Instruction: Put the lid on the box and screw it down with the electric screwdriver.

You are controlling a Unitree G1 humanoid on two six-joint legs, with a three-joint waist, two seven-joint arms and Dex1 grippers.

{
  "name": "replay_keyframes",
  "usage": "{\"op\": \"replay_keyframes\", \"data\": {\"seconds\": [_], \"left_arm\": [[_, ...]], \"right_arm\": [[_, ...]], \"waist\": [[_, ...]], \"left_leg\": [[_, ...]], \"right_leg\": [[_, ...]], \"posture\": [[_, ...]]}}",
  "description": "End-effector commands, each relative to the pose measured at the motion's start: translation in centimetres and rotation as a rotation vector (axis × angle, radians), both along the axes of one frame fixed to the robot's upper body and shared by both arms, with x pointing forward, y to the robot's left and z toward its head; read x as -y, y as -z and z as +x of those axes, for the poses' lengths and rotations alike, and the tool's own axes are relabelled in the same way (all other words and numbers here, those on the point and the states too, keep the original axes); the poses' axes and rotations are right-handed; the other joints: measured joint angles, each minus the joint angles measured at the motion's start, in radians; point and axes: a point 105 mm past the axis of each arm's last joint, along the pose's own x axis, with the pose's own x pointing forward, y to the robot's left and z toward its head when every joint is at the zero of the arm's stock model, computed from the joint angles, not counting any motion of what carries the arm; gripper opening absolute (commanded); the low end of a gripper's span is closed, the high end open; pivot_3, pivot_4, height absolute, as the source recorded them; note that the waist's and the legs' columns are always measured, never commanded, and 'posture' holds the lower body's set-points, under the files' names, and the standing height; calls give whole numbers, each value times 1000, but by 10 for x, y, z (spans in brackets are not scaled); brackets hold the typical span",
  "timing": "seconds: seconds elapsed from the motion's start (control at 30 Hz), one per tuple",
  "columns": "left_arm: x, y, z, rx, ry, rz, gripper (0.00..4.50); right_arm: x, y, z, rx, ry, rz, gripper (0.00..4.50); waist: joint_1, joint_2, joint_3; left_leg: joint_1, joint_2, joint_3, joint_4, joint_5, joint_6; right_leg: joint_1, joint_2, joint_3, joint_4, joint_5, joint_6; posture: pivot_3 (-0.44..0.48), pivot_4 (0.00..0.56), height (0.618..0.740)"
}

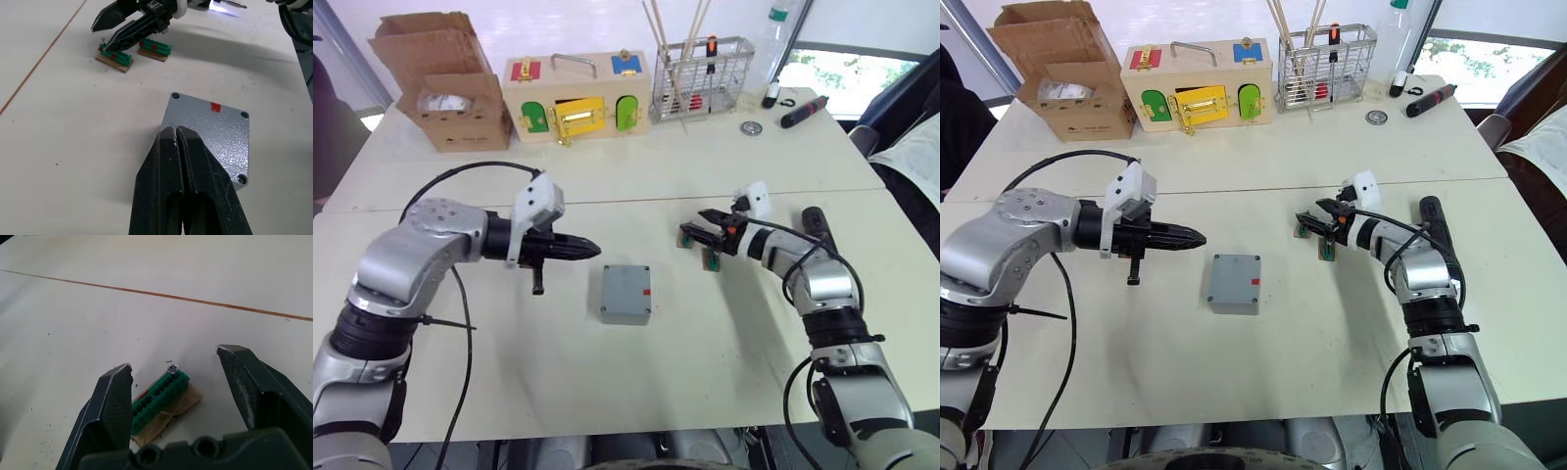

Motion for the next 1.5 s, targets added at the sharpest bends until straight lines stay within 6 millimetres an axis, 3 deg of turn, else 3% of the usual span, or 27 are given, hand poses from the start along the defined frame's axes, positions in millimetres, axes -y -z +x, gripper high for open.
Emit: {"op": "replay_keyframes", "data": {"seconds": [0.03, 0.17, 0.27, 0.3, 0.53, 0.8, 1.07, 1.17, 1.33, 1.5], "left_arm": [[0, -4, -2, 37, 5, 16, 0], [0, -3, -3, 34, 5, 18, 0], [0, -2, -3, 31, 3, 16, 0], [0, -2, -3, 30, 3, 17, 0], [1, -1, -3, 30, 4, 18, 0], [2, 1, -3, 27, 3, 17, 0], [3, 2, -3, 24, 7, 13, 0], [3, 2, -5, 23, 11, 14, 0], [0, 3, -11, 13, 28, 26, 0], [-2, 3, -16, 3, 62, 48, 0]], "right_arm": [[-2, -11, 4, 50, 3, 7, 2816], [-4, -10, 5, 51, 6, 9, 1699], [-5, -9, 4, 54, 12, 11, 203], [-5, -9, 4, 54, 12, 12, 54], [-4, -6, 1, 49, 11, 2, 54], [-10, -28, -5, 138, -18, 21, 54], [-12, -29, -12, 126, -19, 37, 54], [-12, -42, -16, 164, -19, 46, 54], [-35, -77, -52, 230, -166, 77, 54], [-62, -76, -87, 184, -303, 72, 54]], "waist": [[0, 0, 0], [-1, 0, 0], [1, 0, 0], [0, 0, 0], [0, 0, 0], [0, 0, 0], [0, 0, 0], [0, 0, 0], [1, 0, 0], [3, 0, 0]], "left_leg": [[0, 0, 0, 0, 0, 0], [0, 0, 0, 0, 0, 0], [0, 0, 0, 0, 0, 0], [0, 0, 0, 0, 0, 0], [0, 0, 0, 0, 0, 0], [0, 0, 0, 0, 0, 0], [0, 0, 0, 0, 0, 0], [0, 0, 0, 0, 0, 0], [0, 0, 0, 0, 0, 0], [0, 0, -1, 0, -2, 4]], "right_leg": [[0, 0, 0, 0, 0, 0], [0, 0, 0, 0, 0, 0], [0, 0, 0, 0, 0, 0], [0, 0, 0, 0, 0, 0], [0, 0, 0, 0, 0, 0], [0, 0, 0, 0, 0, 0], [0, 0, 0, 0, 0, 0], [0, 0, 0, 0, 0, 0], [0, 0, 0, 0, 0, 0], [0, 0, 0, 0, 0, 0]], "posture": [[0, 150, 740], [0, 150, 740], [0, 150, 740], [0, 150, 740], [0, 150, 740], [0, 150, 740], [0, 150, 740], [0, 150, 740], [0, 150, 740], [0, 150, 740]]}}
